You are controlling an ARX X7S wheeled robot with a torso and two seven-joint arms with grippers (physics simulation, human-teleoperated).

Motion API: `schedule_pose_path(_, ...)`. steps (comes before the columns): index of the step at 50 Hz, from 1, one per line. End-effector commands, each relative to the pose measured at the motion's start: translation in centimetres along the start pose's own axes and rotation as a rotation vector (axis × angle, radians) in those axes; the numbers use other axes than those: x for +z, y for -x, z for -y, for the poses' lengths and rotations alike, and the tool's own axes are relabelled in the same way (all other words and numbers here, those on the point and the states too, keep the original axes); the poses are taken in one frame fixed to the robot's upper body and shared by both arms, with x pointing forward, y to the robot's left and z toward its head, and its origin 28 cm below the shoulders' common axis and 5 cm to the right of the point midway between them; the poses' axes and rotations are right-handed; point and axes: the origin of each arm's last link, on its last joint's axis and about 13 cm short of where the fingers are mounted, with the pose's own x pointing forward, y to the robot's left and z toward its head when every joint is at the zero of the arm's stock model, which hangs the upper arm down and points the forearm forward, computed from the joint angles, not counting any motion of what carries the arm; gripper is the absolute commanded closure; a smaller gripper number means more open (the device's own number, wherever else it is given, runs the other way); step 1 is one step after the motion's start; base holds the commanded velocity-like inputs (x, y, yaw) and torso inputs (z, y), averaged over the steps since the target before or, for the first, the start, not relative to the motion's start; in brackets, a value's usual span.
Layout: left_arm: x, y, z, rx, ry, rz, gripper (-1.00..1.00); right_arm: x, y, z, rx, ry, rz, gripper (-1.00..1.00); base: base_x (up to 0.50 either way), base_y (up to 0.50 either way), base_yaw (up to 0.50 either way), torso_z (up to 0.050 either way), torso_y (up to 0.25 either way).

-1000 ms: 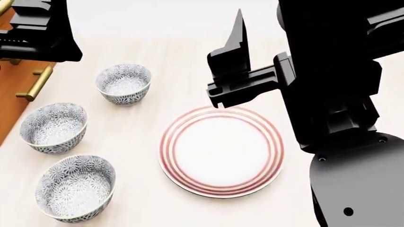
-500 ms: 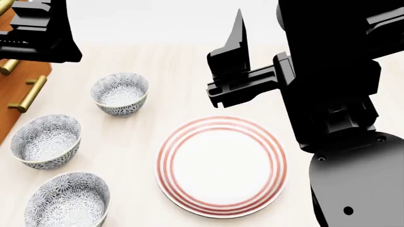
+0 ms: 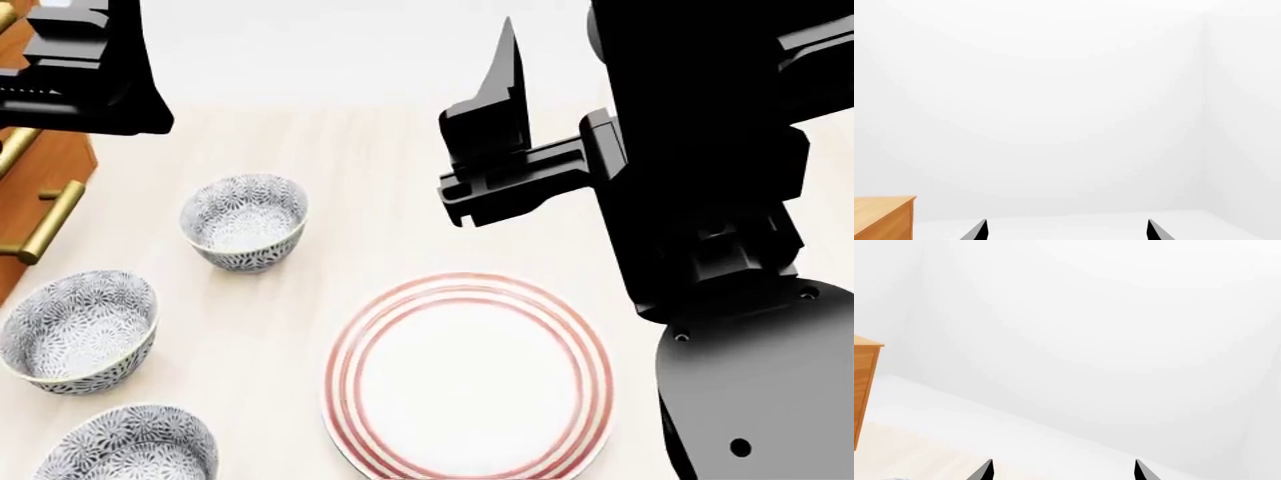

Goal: Put the bowl at the front on the plate.

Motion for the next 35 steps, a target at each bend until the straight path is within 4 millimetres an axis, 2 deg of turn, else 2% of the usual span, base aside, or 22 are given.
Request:
schedule_pose_path(1, -0.05, -0.01, -0.05, 0.002, -0.001, -0.002, -1.0, 0.0, 0.01, 0.0, -0.001, 0.0, 0.0, -1.0, 0.13, 0.0, 0.0, 0.0, 0.0)
schedule_pose_path(26, -0.22, -0.02, -0.08, 0.007, 0.006, -0.008, -1.0, 0.14, 0.13, -0.03, -0.005, 0.02, 0.023, -1.0, 0.11, 0.0, 0.0, 0.0, 0.001)
schedule_pose_path(35, -0.63, -0.01, 0.08, 0.01, 0.047, -0.087, -1.0, 0.08, 0.18, -0.06, 0.004, 0.019, 0.029, -1.0, 0.0, 0.0, 0.0, 0.0, 0.0)
